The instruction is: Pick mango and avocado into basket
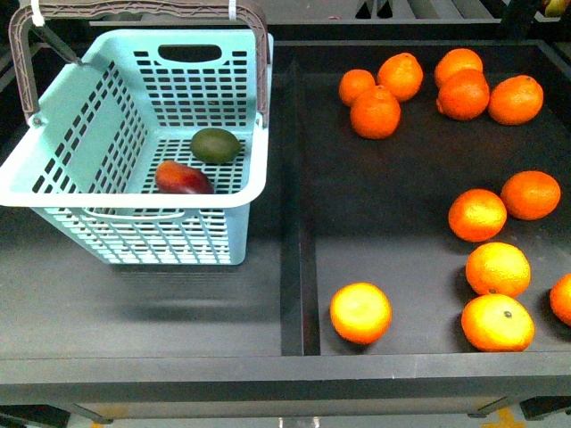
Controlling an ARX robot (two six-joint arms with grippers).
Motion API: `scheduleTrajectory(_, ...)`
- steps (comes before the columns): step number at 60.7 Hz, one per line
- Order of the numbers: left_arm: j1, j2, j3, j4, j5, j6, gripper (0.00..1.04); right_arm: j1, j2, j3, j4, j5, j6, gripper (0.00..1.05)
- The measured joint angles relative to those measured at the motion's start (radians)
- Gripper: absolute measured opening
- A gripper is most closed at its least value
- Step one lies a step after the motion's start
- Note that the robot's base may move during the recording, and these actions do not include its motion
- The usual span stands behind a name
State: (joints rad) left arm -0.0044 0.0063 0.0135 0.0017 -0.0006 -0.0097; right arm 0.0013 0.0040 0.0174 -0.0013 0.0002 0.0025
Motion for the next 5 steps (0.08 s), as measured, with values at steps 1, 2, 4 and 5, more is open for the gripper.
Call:
scheduleTrajectory(1,0.000,0.000,0.000,0.000,0.000,0.000,0.96,0.000,0.000,0.000,0.000,0.000,0.000,0.96)
scheduleTrajectory(2,0.000,0.000,0.000,0.000,0.000,0.000,0.96,0.000,0.000,0.000,0.000,0.000,0.000,0.96)
scheduleTrajectory(4,0.000,0.000,0.000,0.000,0.000,0.000,0.96,0.000,0.000,0.000,0.000,0.000,0.000,0.96)
scheduleTrajectory(5,0.000,0.000,0.000,0.000,0.000,0.000,0.96,0.000,0.000,0.000,0.000,0.000,0.000,0.96)
